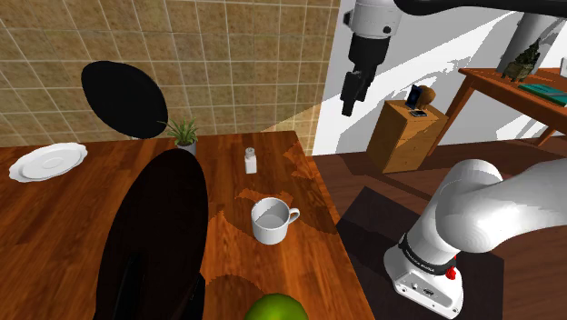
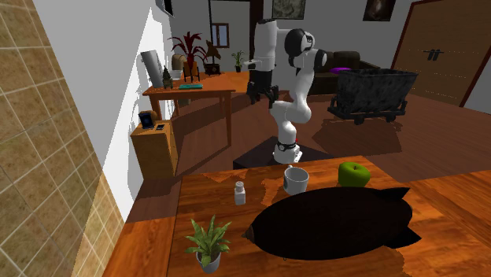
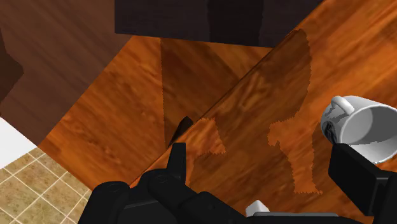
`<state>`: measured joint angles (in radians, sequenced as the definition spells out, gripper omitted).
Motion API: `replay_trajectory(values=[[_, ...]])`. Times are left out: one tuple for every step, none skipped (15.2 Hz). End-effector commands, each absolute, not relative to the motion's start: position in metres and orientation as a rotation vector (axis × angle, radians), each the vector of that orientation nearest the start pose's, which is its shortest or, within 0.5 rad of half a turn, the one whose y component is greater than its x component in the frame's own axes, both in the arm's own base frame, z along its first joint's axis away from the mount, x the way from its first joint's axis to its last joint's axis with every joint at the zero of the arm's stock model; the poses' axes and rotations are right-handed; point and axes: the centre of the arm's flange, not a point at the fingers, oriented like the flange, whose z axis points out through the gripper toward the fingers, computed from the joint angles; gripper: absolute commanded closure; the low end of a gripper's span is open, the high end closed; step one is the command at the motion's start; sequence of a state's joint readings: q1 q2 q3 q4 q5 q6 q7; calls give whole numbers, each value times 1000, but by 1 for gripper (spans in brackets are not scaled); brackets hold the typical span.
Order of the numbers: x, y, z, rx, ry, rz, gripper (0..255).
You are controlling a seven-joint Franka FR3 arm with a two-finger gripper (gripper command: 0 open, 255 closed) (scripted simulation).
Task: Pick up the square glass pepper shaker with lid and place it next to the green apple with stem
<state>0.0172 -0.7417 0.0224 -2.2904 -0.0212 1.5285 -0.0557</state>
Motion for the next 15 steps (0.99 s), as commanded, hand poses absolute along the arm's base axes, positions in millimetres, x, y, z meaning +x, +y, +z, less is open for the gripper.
replay_trajectory(values=[[315,12,604,-3174,-141,33,0],[325,16,596,-3174,-141,33,0],[335,20,589,-3173,-141,33,0],[345,23,581,-3173,-141,33,0],[356,27,574,-3172,-142,33,0],[366,31,566,-3172,-142,32,0],[376,34,558,-3171,-142,32,0],[386,38,551,-3171,-143,32,0],[396,42,543,-3170,-143,32,0],[406,45,536,-3170,-143,32,0],[416,49,528,-3169,-143,32,0],[427,53,521,-3169,-144,32,0],[437,56,513,-3169,-144,32,0],[447,60,506,-3168,-144,31,0],[457,64,498,-3168,-145,31,0]])
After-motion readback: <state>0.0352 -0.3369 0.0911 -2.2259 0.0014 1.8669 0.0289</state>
